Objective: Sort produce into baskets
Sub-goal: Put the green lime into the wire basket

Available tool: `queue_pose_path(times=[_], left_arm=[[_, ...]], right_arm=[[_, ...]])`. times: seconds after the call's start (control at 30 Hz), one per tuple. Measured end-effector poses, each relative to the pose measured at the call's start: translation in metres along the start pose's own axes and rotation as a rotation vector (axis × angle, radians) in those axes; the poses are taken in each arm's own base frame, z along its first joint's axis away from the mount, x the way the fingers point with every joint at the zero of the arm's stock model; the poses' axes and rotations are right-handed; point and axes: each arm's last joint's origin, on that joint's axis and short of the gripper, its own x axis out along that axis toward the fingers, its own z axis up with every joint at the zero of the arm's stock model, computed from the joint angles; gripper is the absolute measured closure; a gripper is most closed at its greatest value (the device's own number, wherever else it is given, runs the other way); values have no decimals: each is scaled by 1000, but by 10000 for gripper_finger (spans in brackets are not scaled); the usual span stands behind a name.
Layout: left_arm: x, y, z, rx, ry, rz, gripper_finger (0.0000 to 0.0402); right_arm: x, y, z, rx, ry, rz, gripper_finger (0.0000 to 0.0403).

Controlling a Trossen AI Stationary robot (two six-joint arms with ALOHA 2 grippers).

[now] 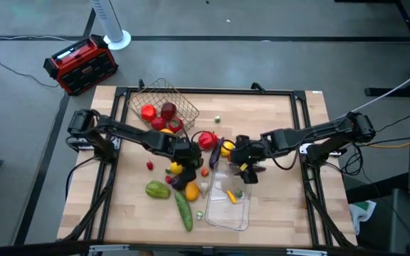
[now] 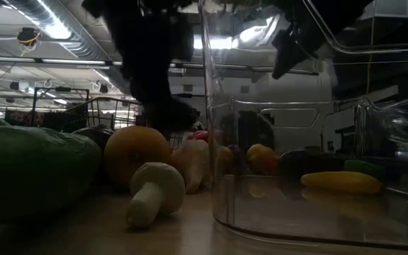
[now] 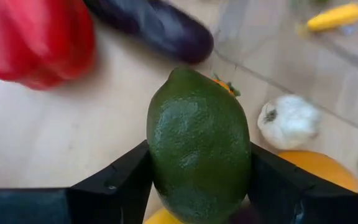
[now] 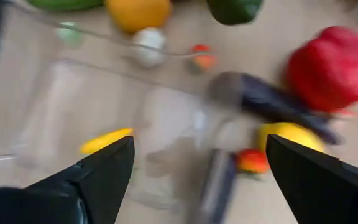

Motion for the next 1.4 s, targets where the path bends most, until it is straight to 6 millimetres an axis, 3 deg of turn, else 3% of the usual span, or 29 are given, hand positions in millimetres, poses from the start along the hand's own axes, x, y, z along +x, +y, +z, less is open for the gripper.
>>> queue_pose_path(times=[0.27,0.53,0.83,1.17,1.4], left_arm=[[-65,26,24,20,-72,89,183],[-106,77,20,-94,-106,322,179],[-97,112,8,-207,-8,402,178],[-96,121,4,-197,27,420,178],[-96,121,4,-147,43,409,178]], right_arm=[[-3,-14,3,-8,-7,-165,42],[-4,-27,2,28,1,-191,42],[-5,-50,0,8,20,-236,42],[1,-83,-11,36,18,-296,42],[13,-93,-24,55,17,-309,42]])
